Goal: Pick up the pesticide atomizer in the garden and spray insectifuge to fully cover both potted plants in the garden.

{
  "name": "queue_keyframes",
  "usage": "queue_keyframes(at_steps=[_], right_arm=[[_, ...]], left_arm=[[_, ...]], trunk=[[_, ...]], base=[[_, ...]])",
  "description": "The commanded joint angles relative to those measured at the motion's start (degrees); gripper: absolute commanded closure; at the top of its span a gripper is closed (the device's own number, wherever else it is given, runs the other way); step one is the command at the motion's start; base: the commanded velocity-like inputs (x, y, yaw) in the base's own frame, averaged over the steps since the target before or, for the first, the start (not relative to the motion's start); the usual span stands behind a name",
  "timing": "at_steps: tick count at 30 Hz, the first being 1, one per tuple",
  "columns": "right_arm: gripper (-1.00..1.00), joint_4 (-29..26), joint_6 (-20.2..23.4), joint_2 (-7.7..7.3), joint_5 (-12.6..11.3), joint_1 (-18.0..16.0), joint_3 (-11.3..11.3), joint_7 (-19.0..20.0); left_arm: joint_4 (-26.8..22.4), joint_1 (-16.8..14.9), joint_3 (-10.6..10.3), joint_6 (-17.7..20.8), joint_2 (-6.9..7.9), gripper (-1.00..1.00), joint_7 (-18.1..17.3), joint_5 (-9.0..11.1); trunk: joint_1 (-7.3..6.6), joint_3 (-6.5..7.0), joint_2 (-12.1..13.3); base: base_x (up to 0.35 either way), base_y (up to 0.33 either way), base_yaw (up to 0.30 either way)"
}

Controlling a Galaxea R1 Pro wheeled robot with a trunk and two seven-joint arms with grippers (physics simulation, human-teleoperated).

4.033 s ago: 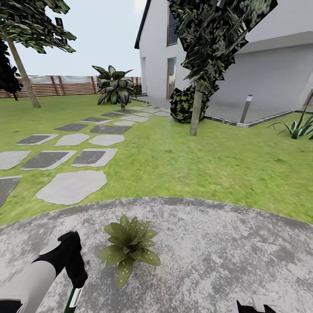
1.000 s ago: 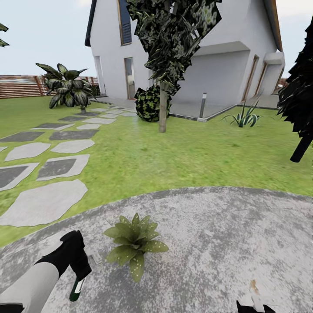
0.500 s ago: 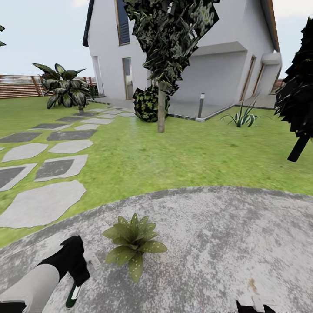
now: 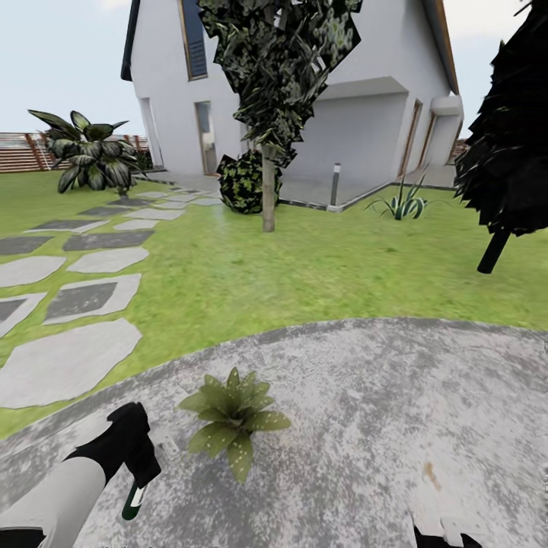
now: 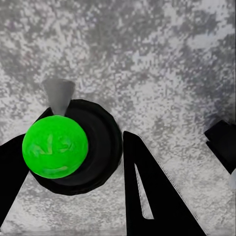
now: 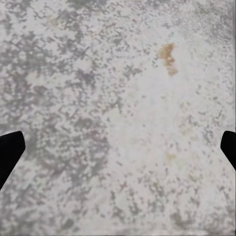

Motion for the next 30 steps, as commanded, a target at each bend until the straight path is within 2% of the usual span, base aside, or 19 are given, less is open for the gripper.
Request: queue_keyframes(at_steps=[1,6,14,21,25,30], right_arm=[[-1.0,-0.02,-0.23,0.04,0.32,-0.07,-0.5,0.43],[-1.0,-0.03,-0.22,0.04,0.32,-0.09,-0.48,0.43],[-1.0,-0.03,-0.22,0.04,0.3,-0.09,-0.49,0.43],[-1.0,-0.03,-0.28,-0.02,0.31,-0.06,-0.54,0.43],[-1.0,-0.03,-0.28,-0.09,0.33,-0.07,-0.56,0.43],[-1.0,-0.03,-0.28,0.02,0.25,-0.06,-0.5,0.43]], left_arm=[[-0.11,0.01,-0.16,0.51,0.04,1.0,-0.28,-0.05],[0.17,0.08,-0.07,0.55,0.04,1.0,-0.24,0.03],[1.04,0.37,-0.13,0.52,0.1,1.0,0.04,0.46],[1.96,0.51,-0.01,0.5,0.78,1.0,0.25,-0.11],[5.1,0.55,0.02,0.47,0.99,1.0,3.65,-0.1],[5.49,0.55,0.0,0.52,0.84,1.0,4.43,0.09]], trunk=[[-0.03,-0.05,-0.02],[-0.03,-0.05,-0.02],[-0.03,-0.05,-0.02],[-0.03,-0.05,-0.02],[-0.03,-0.05,-0.02],[-0.03,-0.05,-0.02]], base=[[-0.178,0.268,-0.249],[-0.032,0.27,-0.261],[-0.001,0.022,-0.251],[0.0,0.0,-0.031],[0.0,0.0,0.0],[0.0,0.0,-0.002]])
